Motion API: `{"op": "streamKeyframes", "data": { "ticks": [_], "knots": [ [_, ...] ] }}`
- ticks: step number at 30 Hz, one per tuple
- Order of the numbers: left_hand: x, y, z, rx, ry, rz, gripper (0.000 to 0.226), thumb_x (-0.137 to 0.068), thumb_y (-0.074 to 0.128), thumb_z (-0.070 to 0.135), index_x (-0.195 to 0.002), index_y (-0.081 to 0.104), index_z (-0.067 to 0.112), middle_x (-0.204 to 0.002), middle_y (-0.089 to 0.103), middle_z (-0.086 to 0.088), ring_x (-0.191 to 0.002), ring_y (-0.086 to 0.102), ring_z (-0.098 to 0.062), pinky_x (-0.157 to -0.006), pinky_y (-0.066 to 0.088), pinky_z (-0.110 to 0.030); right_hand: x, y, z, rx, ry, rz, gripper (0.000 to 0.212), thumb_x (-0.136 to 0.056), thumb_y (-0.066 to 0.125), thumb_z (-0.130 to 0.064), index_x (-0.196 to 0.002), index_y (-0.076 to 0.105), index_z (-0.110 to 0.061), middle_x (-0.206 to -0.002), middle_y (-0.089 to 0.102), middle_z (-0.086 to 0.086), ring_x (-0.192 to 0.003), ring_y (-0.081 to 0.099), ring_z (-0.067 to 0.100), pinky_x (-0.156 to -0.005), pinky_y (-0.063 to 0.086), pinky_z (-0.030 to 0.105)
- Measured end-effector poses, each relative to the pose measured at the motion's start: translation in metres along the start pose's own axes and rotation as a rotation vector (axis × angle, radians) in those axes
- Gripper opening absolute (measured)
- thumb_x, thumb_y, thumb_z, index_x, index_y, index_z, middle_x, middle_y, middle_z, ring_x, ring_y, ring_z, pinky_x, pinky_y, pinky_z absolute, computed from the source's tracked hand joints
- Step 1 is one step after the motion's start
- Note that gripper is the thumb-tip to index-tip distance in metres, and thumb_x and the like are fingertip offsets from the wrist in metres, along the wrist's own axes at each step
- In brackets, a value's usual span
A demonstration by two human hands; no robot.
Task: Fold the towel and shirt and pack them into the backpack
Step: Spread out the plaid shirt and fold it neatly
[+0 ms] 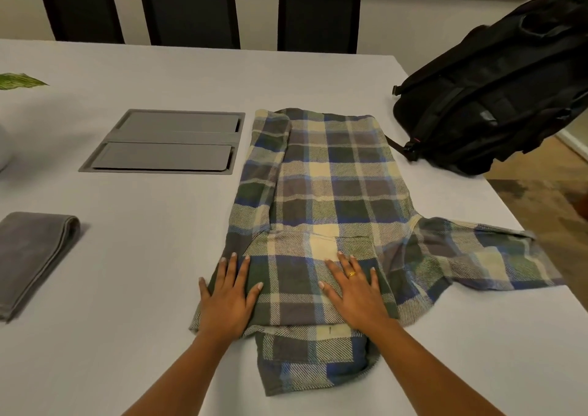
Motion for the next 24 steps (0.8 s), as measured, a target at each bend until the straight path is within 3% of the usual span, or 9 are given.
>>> {"op": "streamKeyframes", "data": {
  "ticks": [7, 10, 14, 20, 24],
  "knots": [
    [0.001, -0.002, 0.003, -0.043, 0.025, -0.008, 0.104, -0.049, -0.036, 0.081, -0.138, -0.025, 0.028, -0.156, -0.014, 0.003, -0.144, -0.013, -0.017, -0.109, -0.010, -0.058, 0.004, 0.005, -0.004, 0.068, -0.083, -0.189, 0.120, -0.036, -0.019, -0.095, -0.144, -0.017, -0.041, -0.153, -0.026, -0.005, -0.142, -0.022, 0.020, -0.109, -0.013, 0.055],
    [0.002, -0.005, -0.004, -0.066, 0.042, 0.012, 0.104, -0.055, -0.031, 0.082, -0.143, -0.016, 0.029, -0.157, -0.008, 0.003, -0.144, -0.011, -0.020, -0.109, -0.009, -0.060, 0.006, 0.010, -0.011, 0.070, -0.076, -0.177, 0.121, -0.036, -0.020, -0.095, -0.144, -0.018, -0.039, -0.152, -0.029, -0.004, -0.141, -0.024, 0.022, -0.108, -0.014, 0.056],
    [0.002, -0.008, -0.019, -0.108, 0.049, 0.004, 0.094, -0.056, -0.032, 0.079, -0.138, -0.023, 0.034, -0.157, -0.010, 0.005, -0.144, -0.015, -0.020, -0.109, -0.009, -0.059, 0.009, 0.020, -0.024, 0.042, -0.056, -0.155, 0.121, -0.039, -0.019, -0.095, -0.145, -0.014, -0.039, -0.154, -0.026, -0.002, -0.141, -0.024, 0.024, -0.108, -0.014, 0.057],
    [0.002, -0.012, -0.042, -0.144, 0.066, -0.048, 0.096, -0.053, -0.033, 0.079, -0.137, -0.026, 0.032, -0.156, -0.014, 0.006, -0.143, -0.018, -0.020, -0.108, -0.011, -0.061, 0.014, 0.029, -0.046, 0.018, -0.022, -0.116, 0.120, -0.040, -0.019, -0.094, -0.146, -0.013, -0.038, -0.155, -0.024, 0.000, -0.141, -0.024, 0.025, -0.108, -0.015, 0.058],
    [0.000, -0.013, -0.048, -0.159, 0.038, -0.138, 0.072, -0.083, -0.006, 0.066, -0.146, -0.016, 0.033, -0.156, -0.015, 0.004, -0.143, -0.018, -0.022, -0.106, -0.011, -0.064, 0.017, 0.034, -0.057, 0.002, 0.011, -0.102, 0.116, -0.044, -0.017, -0.092, -0.146, -0.013, -0.037, -0.154, -0.024, 0.000, -0.141, -0.024, 0.025, -0.107, -0.016, 0.057]
  ]
}}
Point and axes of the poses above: each hand's wrist, its own x-axis away from the middle knuckle, its own y-axis out of the palm, z = x × y, the point moved 10 cm from there along -x, towards the middle knuckle
